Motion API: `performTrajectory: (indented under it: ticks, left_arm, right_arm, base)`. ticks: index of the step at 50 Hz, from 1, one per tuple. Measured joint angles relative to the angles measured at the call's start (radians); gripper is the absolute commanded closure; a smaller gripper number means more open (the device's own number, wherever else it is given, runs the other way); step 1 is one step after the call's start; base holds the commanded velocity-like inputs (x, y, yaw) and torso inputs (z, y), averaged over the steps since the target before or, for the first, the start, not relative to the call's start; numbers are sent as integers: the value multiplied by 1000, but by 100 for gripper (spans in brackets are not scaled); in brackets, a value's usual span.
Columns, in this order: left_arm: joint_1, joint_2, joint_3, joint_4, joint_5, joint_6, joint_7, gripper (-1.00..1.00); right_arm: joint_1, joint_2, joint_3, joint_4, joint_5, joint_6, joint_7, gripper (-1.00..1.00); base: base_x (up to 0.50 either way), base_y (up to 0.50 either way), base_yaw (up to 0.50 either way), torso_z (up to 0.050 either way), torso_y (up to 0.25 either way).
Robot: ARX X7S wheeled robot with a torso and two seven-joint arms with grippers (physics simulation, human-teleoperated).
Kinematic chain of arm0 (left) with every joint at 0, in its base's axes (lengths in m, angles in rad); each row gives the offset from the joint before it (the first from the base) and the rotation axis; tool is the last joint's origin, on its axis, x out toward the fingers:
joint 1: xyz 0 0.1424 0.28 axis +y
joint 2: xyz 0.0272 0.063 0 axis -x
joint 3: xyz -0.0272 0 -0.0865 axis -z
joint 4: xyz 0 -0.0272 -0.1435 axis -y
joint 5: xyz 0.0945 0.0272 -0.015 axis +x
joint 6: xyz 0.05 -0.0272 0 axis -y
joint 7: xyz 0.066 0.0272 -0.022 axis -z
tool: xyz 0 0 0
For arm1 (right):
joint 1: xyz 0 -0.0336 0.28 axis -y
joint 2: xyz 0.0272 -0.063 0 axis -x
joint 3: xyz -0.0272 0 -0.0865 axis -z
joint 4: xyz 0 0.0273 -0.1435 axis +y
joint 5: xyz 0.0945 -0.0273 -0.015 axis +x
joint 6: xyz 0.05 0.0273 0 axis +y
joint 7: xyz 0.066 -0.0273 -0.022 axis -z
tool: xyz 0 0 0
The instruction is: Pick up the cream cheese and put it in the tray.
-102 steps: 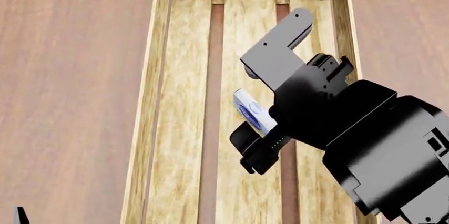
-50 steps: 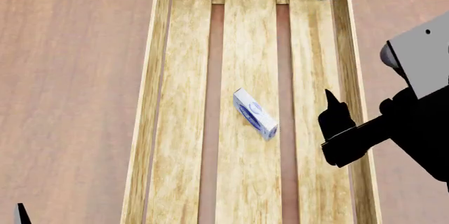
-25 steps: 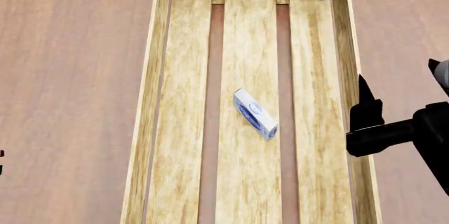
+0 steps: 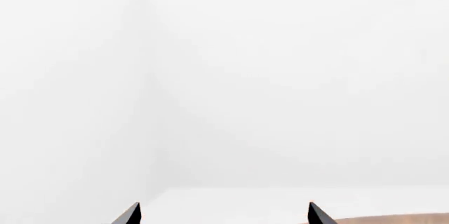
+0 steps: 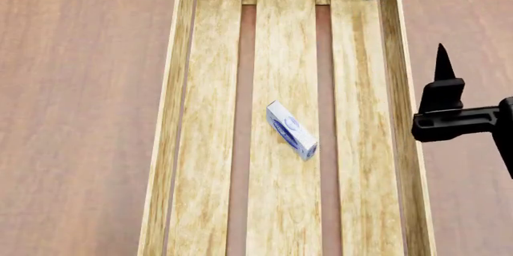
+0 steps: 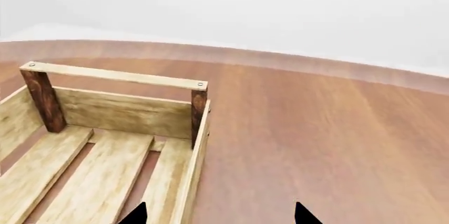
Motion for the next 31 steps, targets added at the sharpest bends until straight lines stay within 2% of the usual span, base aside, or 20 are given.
performTrajectory:
  ticks: [15, 31]
  left_arm:
    - [-263, -6, -37, 47, -143, -241, -40, -100]
    - [-354, -31, -89, 79, -219, -322, -51, -100]
  right_arm:
    - [57, -18, 80, -36, 62, 18, 68, -100]
    - [126, 2, 149, -100, 143, 83, 141, -100]
  base:
    - [0, 0, 0, 0, 0]
    - [0, 0, 0, 0, 0]
